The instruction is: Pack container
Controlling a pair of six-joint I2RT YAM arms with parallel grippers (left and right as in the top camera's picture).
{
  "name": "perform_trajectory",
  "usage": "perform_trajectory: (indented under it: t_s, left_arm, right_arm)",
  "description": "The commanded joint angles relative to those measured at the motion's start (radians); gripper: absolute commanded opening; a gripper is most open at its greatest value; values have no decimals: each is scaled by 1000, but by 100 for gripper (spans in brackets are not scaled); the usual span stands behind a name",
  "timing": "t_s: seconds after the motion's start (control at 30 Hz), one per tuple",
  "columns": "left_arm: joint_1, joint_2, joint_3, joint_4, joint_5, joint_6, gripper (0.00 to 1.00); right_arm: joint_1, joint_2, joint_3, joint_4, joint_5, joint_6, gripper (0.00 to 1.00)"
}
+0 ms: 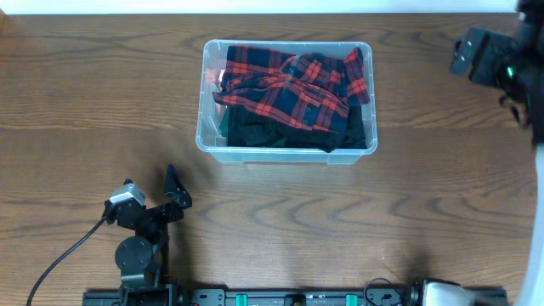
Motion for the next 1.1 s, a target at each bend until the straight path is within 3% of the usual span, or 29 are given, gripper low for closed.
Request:
perform_trajectory:
  t_s: [0.0,0.2,0.6,0.8,0.97,1.07]
  left_arm:
    - [6,-5,-20,-40,-13,19,98]
    - [6,-5,-20,-40,-13,19,98]
    - [6,-5,-20,-40,-13,19,98]
    - [6,-5,-20,-40,-13,19,98]
    - [6,-5,-20,-40,-13,19,98]
    - [6,-5,-20,-40,-13,19,98]
  right_arm:
    - [3,-177,-227,135,-60,-103,99]
    - [3,-484,-659,475,-280,-290,99]
    - [32,-1092,-1383,926,-426,-294,99]
    - [89,-1228,-1596,1055,-364,-289,99]
    - [146,-1286,-1694,1075,-151,-141,99]
    - [158,-1293,-1715,1074,-115,-132,99]
